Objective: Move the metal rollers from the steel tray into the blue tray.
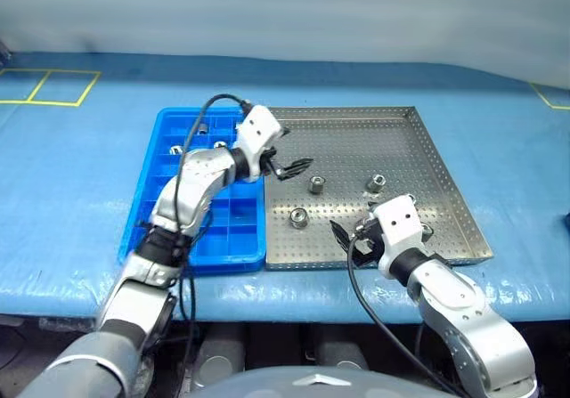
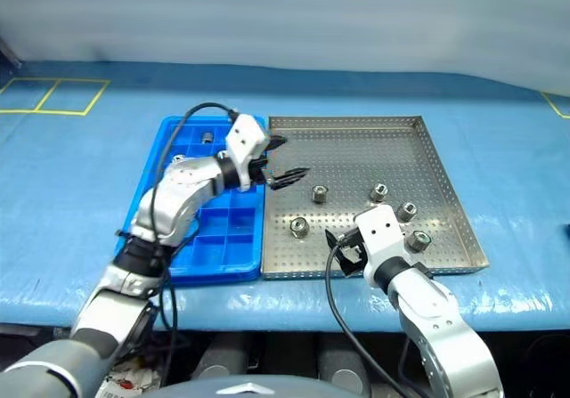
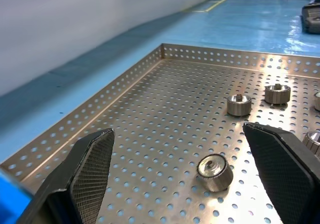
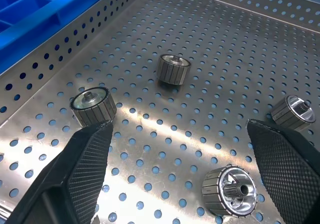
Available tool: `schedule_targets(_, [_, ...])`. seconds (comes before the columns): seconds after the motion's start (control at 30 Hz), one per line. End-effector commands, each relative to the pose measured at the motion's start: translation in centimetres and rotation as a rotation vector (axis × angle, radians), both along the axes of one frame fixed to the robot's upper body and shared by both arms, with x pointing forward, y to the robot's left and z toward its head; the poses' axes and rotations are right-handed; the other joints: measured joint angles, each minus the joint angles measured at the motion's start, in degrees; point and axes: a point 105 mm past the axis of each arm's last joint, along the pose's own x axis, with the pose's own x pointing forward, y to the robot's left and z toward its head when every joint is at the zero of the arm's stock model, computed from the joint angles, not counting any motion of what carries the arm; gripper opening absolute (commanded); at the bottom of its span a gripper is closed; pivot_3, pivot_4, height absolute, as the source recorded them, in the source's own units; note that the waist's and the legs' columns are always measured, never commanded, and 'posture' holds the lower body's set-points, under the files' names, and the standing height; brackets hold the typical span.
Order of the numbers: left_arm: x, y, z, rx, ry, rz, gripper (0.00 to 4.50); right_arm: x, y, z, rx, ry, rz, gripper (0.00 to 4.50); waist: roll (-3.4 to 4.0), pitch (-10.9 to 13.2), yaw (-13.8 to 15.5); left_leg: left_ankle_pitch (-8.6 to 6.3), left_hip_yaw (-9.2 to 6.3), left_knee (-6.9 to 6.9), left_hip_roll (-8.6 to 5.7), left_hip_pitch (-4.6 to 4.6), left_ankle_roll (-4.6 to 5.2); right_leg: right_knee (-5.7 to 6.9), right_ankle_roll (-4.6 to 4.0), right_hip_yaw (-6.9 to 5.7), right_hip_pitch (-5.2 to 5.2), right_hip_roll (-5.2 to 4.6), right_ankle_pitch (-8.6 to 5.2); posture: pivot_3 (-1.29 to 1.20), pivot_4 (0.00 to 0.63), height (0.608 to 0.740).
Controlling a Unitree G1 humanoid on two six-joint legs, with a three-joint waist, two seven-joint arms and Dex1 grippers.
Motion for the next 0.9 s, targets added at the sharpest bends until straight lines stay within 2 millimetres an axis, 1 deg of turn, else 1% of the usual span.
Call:
schedule_targets(0.03, [1.1, -2.6, -0.2, 0.064, -0.002, -0.033, 4.48, -0.6, 0.1, 1.1, 0.007, -0.051, -0.026, 4.50, 0.00, 0.0, -0.2, 0.00, 0.02, 0.00, 0.00, 0.00, 0.00, 0.00, 0.00, 0.00, 0.00, 0.03, 0.00, -0.06, 0.150, 0.740])
schedule_targets(0.13, [2.0, -4.2, -1.7, 0.132, 0.032, -0.036, 4.48, -1.1, 0.0, 1.1, 0.019, -0.050, -0.057, 4.50, 0.00, 0.0, -1.0, 0.00, 0.04, 0.01, 0.01, 0.00, 0.00, 0.01, -0.01, -0.01, 0.00, 0.07, -0.01, -0.09, 0.150, 0.740])
schedule_targets(0.3, [2.7, -4.8, -4.2, 0.232, 0.063, -0.033, 4.48, -1.8, -0.2, 1.0, 0.031, -0.049, -0.101, 4.50, 0.00, 0.0, -2.9, -0.01, 0.00, -0.01, 0.05, 0.03, 0.01, 0.02, 0.00, 0.09, -0.03, 0.07, 0.00, -0.14, 0.150, 0.740])
schedule_targets(0.4, [2.9, -4.7, -5.9, 0.306, 0.073, -0.028, 4.48, -2.1, -0.4, 0.9, 0.036, -0.048, -0.126, 4.50, 0.00, 0.0, -3.1, -0.01, -0.01, -0.02, 0.08, 0.03, 0.01, 0.06, -0.01, 0.09, -0.06, 0.09, 0.00, -0.15, 0.150, 0.740])
schedule_targets(0.6, [3.4, -3.5, -7.9, 0.373, 0.109, 0.025, 4.48, -2.1, -0.5, 0.9, 0.039, -0.050, -0.137, 4.50, -0.01, 0.0, -3.9, -0.01, 0.01, 0.00, 0.12, 0.01, 0.01, 0.05, 0.01, 0.12, -0.06, 0.05, 0.01, -0.15, 0.150, 0.740])
schedule_targets(0.77, [3.3, -2.9, -8.7, 0.401, 0.135, 0.027, 4.48, -1.9, -0.5, 1.0, 0.037, -0.054, -0.131, 4.50, -0.03, 0.0, -4.1, -0.02, 0.00, 0.01, 0.12, 0.04, 0.01, 0.05, 0.02, 0.11, -0.03, 0.03, 0.01, -0.15, 0.150, 0.740])
schedule_targets(0.9, [3.4, -2.5, -8.4, 0.396, 0.137, 0.014, 4.48, -1.6, -0.4, 1.1, 0.036, -0.058, -0.122, 4.50, -0.03, 0.0, -4.1, -0.01, 0.00, 0.02, 0.14, 0.05, 0.01, 0.07, 0.03, 0.11, -0.03, 0.03, 0.02, -0.11, 0.150, 0.740])
